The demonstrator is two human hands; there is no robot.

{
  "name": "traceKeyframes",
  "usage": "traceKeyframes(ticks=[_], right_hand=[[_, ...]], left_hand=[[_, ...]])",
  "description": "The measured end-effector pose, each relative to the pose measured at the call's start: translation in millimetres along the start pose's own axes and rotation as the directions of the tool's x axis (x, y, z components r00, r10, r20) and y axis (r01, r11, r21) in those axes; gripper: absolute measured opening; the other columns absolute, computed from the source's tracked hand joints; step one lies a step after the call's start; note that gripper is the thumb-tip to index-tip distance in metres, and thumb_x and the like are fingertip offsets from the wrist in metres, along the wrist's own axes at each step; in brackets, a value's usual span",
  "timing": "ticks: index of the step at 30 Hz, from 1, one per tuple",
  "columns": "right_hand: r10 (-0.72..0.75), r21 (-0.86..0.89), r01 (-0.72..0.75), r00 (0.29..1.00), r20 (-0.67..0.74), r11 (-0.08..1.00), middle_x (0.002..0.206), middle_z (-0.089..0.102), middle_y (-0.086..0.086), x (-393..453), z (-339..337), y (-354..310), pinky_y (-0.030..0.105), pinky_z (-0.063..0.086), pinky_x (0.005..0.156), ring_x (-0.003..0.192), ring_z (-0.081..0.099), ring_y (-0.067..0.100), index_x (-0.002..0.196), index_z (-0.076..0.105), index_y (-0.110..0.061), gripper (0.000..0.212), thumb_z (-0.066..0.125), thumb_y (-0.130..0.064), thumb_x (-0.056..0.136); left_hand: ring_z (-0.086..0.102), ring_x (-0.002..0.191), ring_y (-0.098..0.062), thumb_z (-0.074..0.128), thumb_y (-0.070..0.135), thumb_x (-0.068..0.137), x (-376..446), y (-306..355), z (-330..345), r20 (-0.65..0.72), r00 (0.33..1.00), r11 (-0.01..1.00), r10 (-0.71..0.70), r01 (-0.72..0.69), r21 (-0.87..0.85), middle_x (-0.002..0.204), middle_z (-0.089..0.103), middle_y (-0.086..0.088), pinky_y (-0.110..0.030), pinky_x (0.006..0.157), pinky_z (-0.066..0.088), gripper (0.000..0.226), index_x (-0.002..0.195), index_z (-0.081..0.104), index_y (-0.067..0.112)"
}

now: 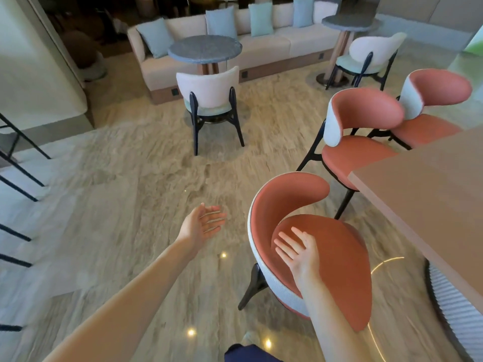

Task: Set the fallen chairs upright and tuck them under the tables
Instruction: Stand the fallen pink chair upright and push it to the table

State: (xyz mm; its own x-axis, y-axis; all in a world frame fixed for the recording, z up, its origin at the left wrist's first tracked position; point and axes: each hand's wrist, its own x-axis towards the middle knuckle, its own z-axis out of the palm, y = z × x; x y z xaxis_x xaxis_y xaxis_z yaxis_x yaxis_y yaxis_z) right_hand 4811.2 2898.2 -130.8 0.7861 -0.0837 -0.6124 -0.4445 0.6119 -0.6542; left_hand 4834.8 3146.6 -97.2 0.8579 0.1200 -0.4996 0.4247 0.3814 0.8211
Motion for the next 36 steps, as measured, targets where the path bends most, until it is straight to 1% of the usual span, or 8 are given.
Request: traceKeyframes(ticks=[12, 20, 27, 29, 31, 32, 34, 36], right_hand=[[-0.114, 0.054, 0.128, 0.971, -0.208, 0.99, 0.107, 0.072, 0.016, 55, -2, -50, 0.046, 0.05, 0.098, 0.097, 0.07, 0.032, 0.126, 0.057, -0.01, 0.036, 0.043, -0.028, 0.099], [-0.197, 0.208, 0.363, 0.81, -0.552, 0.908, 0.111, 0.069, 0.021, 33, -52, -59, 0.043, 0.051, 0.091, 0.096, 0.07, 0.034, 0.121, 0.057, -0.008, 0.031, 0.041, -0.023, 0.099], [-0.106, 0.297, 0.615, 0.531, -0.841, 0.73, 0.101, 0.07, 0.018, -2, -48, -40, 0.042, 0.051, 0.089, 0.09, 0.068, 0.034, 0.105, 0.062, -0.008, 0.022, 0.047, -0.02, 0.096], [-0.145, 0.146, 0.593, 0.415, -0.898, 0.791, 0.099, 0.072, 0.011, -2, -35, -27, 0.042, 0.05, 0.091, 0.096, 0.068, 0.031, 0.106, 0.065, -0.011, 0.02, 0.054, -0.022, 0.093], [-0.351, -0.251, 0.339, 0.28, -0.893, 0.907, 0.107, 0.068, -0.006, 4, -22, -6, 0.04, 0.049, 0.097, 0.108, 0.062, 0.021, 0.117, 0.062, -0.02, 0.028, 0.059, -0.026, 0.09], [-0.486, -0.462, 0.149, 0.267, -0.832, 0.874, 0.117, 0.062, -0.011, 7, -15, 5, 0.039, 0.046, 0.1, 0.115, 0.056, 0.015, 0.124, 0.058, -0.026, 0.039, 0.061, -0.031, 0.086], [-0.657, -0.739, -0.151, 0.367, -0.659, 0.657, 0.144, 0.042, -0.006, 17, -5, 24, 0.043, 0.033, 0.111, 0.136, 0.035, 0.018, 0.14, 0.041, -0.037, 0.067, 0.059, -0.044, 0.075], [-0.63, -0.818, -0.312, 0.524, -0.573, 0.484, 0.159, 0.015, 0.0, 29, 10, 37, 0.05, 0.014, 0.118, 0.148, 0.005, 0.027, 0.149, 0.014, -0.047, 0.089, 0.057, -0.052, 0.072]], left_hand=[[0.07, 0.086, -0.023, 0.035, 0.021, 0.098, 108, 33, 105, 0.245, 0.968, 0.943, -0.048, -0.037, 0.332, 0.095, 0.074, -0.011, -0.033, 0.086, 0.051, 0.034, 0.098, 0.066, 0.008], [0.07, 0.09, -0.021, 0.037, 0.032, 0.102, 155, 14, 205, 0.52, 0.795, 0.846, -0.311, -0.017, 0.532, 0.093, 0.075, -0.007, -0.033, 0.086, 0.051, 0.036, 0.099, 0.067, 0.011], [0.068, 0.099, -0.027, 0.047, 0.024, 0.097, 155, 7, 266, 0.718, 0.483, 0.67, -0.502, -0.308, 0.676, 0.097, 0.074, -0.012, -0.038, 0.098, 0.048, 0.028, 0.101, 0.069, 0.008], [0.067, 0.099, -0.017, 0.045, 0.033, 0.096, 160, 1, 265, 0.786, 0.349, 0.562, -0.51, -0.557, 0.612, 0.097, 0.074, -0.001, -0.037, 0.1, 0.046, 0.029, 0.1, 0.069, 0.018], [0.06, 0.108, -0.005, 0.043, 0.047, 0.092, 166, -4, 252, 0.811, 0.123, 0.389, -0.573, -0.83, 0.4, 0.109, 0.068, 0.014, -0.032, 0.102, 0.042, 0.032, 0.107, 0.067, 0.031], [0.054, 0.115, -0.004, 0.042, 0.053, 0.091, 171, -7, 247, 0.811, -0.013, 0.271, -0.584, -0.946, 0.179, 0.119, 0.063, 0.015, -0.031, 0.105, 0.038, 0.039, 0.116, 0.063, 0.033], [0.043, 0.13, -0.011, 0.033, 0.062, 0.086, 180, -15, 238, 0.746, -0.277, 0.059, -0.606, -0.951, -0.305, 0.137, 0.052, 0.009, -0.035, 0.114, 0.026, 0.062, 0.133, 0.053, 0.028], [0.028, 0.141, -0.016, 0.033, 0.066, 0.081, 189, -22, 228, 0.646, -0.377, -0.034, -0.664, -0.848, -0.529, 0.149, 0.039, 0.007, -0.04, 0.118, 0.011, 0.075, 0.144, 0.041, 0.026]])
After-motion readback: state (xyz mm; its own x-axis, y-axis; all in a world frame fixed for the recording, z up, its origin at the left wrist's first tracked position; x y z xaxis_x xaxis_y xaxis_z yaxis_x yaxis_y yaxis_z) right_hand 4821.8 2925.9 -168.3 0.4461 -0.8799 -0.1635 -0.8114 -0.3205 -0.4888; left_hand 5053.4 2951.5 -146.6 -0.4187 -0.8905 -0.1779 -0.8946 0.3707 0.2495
